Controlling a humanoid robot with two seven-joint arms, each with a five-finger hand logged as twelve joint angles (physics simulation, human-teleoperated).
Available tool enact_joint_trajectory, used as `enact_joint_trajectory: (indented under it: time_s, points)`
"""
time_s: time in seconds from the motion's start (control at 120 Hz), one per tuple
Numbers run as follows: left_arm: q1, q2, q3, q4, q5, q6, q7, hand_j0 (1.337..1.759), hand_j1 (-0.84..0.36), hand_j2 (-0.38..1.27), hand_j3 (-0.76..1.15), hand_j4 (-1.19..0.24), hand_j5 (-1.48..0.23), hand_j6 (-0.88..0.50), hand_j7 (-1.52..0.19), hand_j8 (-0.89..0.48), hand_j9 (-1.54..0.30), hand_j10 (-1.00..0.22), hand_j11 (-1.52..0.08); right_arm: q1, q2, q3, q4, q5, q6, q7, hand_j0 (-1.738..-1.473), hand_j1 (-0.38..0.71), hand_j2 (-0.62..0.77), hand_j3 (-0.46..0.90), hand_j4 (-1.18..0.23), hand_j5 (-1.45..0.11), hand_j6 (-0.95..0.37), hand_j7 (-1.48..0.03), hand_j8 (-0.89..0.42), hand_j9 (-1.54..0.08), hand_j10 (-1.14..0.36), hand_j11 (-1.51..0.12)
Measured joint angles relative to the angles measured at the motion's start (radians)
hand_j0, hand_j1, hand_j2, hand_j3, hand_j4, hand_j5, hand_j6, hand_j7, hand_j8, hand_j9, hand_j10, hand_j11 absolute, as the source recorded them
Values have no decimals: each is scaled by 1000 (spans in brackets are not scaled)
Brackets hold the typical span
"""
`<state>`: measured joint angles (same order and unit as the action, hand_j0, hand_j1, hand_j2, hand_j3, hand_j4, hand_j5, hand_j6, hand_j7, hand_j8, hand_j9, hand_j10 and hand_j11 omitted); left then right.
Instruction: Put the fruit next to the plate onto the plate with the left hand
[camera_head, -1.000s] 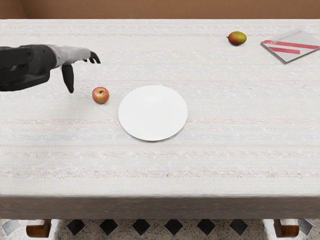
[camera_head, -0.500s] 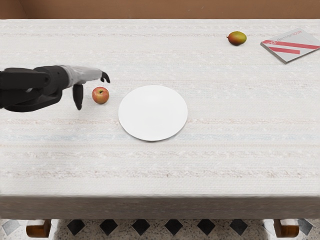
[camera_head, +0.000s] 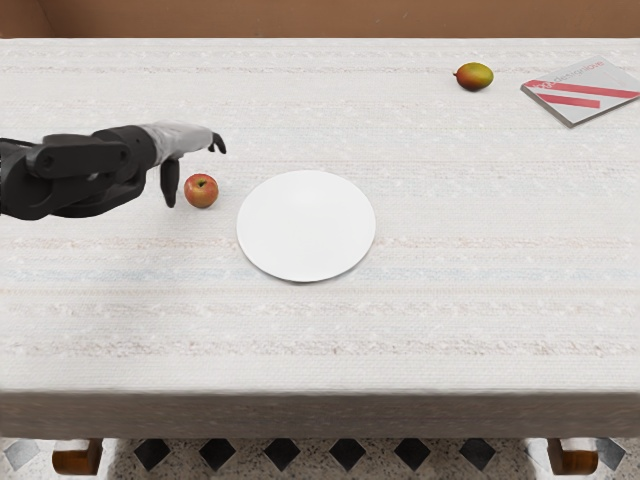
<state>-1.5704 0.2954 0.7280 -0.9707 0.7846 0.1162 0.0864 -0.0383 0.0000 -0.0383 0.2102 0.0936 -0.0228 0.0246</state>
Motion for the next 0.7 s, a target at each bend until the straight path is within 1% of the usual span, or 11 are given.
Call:
enact_joint_trajectory:
  time_s: [0.225, 0.333, 0.525, 0.7]
  points:
    - [29, -37, -3, 22, -3, -2, 1, 1658, 52, 51, 0, -250, -324, -251, -323, -251, -323, -250, -323, 0, 0, 0, 0, 0, 0, 0, -1658, -312, -6, 0, -31, -40, -31, -40, -31, -40, -31, -40]
    - [49, -48, -4, 47, -4, -2, 0, 1658, 52, 51, 0, -250, -323, -251, -323, -250, -323, -250, -323, 0, 0, 0, 0, 0, 0, 0, -1658, -312, -6, 0, -31, -40, -31, -40, -31, -40, -31, -40]
    - [67, -61, -4, 79, -49, -2, 0, 1658, 50, 51, 0, -251, -325, -252, -325, -252, -325, -251, -325, 0, 0, 0, 0, 0, 0, 0, -1658, -312, -6, 0, -31, -40, -31, -40, -31, -40, -31, -40]
    - [83, -74, -4, 103, -59, -2, -1, 1658, 10, 58, 0, -285, -368, -285, -368, -285, -368, -284, -368, 0, 0, 0, 0, 0, 0, 0, -1658, -312, -6, 0, -31, -40, -31, -40, -31, -40, -31, -40]
